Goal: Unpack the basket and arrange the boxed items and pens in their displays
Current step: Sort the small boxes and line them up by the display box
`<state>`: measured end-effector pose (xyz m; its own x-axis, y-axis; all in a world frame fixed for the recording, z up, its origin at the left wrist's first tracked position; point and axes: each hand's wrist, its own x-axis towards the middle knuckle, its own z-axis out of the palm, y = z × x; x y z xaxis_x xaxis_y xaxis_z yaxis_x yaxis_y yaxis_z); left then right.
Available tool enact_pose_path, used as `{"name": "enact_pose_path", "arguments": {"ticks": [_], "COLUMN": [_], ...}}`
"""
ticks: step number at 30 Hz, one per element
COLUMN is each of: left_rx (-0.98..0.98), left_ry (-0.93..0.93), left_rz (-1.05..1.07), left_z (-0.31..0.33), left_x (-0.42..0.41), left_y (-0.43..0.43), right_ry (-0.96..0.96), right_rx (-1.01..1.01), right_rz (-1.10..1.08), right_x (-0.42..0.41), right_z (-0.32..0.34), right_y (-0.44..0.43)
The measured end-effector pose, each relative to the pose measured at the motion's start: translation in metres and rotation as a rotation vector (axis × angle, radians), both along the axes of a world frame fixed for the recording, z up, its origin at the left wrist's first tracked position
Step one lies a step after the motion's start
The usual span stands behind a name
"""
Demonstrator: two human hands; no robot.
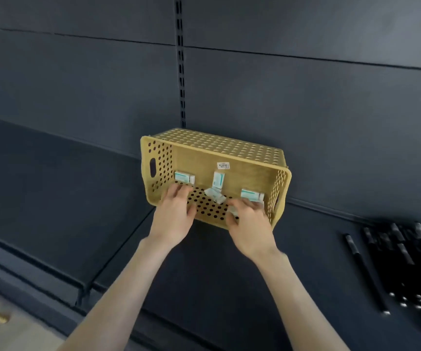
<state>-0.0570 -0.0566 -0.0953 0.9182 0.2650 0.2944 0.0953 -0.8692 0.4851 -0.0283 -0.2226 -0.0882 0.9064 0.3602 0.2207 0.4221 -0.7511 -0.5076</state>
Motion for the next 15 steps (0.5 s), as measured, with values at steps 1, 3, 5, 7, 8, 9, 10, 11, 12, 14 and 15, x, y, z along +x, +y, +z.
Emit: {"name": "enact_pose_path", "arguments": {"ticks": [1, 3, 5, 7, 8, 9, 10, 11, 12, 14, 15], "left_rx": [0.034, 0.111, 0.140, 0.105, 0.113, 0.147, 0.192, 0.223, 0.243, 0.273, 0.282], "left_ry": [0.012, 0.047, 0.095, 0.145, 0.158, 0.154, 0.140, 0.128, 0.128, 0.133, 0.132], "left_rz": [-0.019, -0.045, -0.058, -0.076, -0.082, -0.083, -0.084, -0.082, -0.080, -0.097, -0.108], "left_z": [-0.001, -0.003, -0.005, -0.008, -0.010, -0.013, -0.016, -0.018, -0.020, -0.023, -0.025], "left_x": [0.014, 0.037, 0.055, 0.068, 0.073, 0.077, 0.081, 0.084, 0.086, 0.087, 0.087], "left_y": [0.009, 0.024, 0.036, 0.044, 0.046, 0.048, 0.050, 0.051, 0.051, 0.050, 0.050], "right_ry": [0.015, 0.061, 0.097, 0.105, 0.109, 0.115, 0.122, 0.128, 0.133, 0.140, 0.144], "right_rx": [-0.037, -0.092, -0.124, -0.182, -0.206, -0.207, -0.186, -0.155, -0.126, -0.088, -0.074], "right_rz": [-0.026, -0.086, -0.163, -0.240, -0.268, -0.291, -0.309, -0.323, -0.335, -0.352, -0.353], "right_x": [0.008, 0.020, 0.028, 0.034, 0.035, 0.036, 0.036, 0.036, 0.035, 0.032, 0.031], "right_z": [-0.002, -0.006, -0.010, -0.015, -0.017, -0.019, -0.021, -0.022, -0.022, -0.023, -0.023], "right_y": [0.005, 0.015, 0.022, 0.028, 0.031, 0.032, 0.033, 0.033, 0.032, 0.029, 0.027]}}
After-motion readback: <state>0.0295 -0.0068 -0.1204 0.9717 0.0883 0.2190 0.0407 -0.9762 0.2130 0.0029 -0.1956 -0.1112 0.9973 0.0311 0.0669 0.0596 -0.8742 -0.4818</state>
